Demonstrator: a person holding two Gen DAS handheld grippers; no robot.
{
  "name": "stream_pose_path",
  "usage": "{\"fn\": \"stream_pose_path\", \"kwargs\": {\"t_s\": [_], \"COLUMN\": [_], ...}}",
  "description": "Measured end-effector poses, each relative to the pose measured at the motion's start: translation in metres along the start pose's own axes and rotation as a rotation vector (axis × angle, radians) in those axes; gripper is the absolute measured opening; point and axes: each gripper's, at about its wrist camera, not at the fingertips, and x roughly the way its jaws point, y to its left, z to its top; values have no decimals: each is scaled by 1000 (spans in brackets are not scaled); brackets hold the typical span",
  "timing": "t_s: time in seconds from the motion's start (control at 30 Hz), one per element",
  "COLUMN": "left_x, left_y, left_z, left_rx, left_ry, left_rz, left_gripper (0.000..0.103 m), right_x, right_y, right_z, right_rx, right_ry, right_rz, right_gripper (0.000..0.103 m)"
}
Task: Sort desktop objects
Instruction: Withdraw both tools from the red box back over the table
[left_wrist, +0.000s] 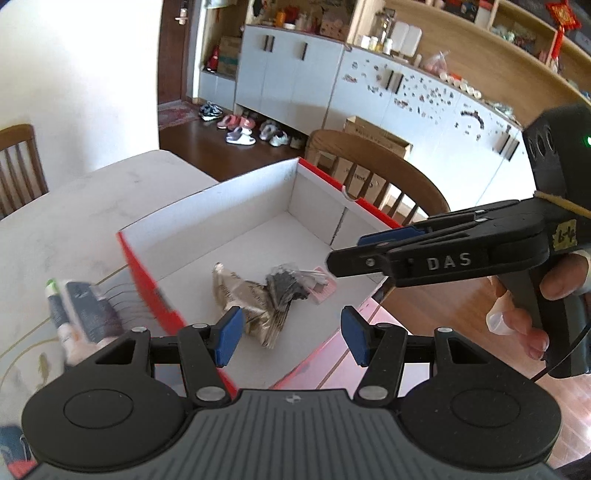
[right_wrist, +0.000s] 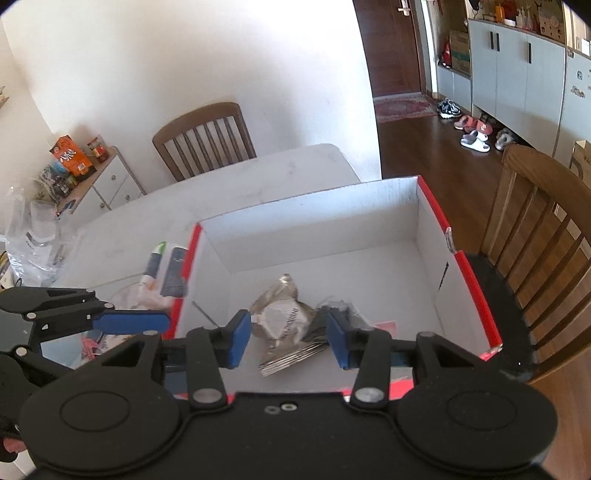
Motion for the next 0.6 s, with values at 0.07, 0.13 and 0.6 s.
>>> {"fn": "stream_pose_path", "kwargs": {"t_s": [0.07,0.13,0.6], "left_x": [-11,-21,-82], "left_y": [7,14,67], "left_z": [-6,-12,-71], "left_rx": [-16,-22,-75], "left_ry": [-11,-21,-42], "left_rz": [7,21,78], "left_gripper": [57,57,67], "right_x": [-4,-7,-14], "right_y": [9,18,89], "right_z": [-3,-6,-37], "right_rx": [-14,-26,-111], "right_ry": [-9,-18,-47], "right_rz": [-1,2,50], "right_gripper": [46,47,54]}}
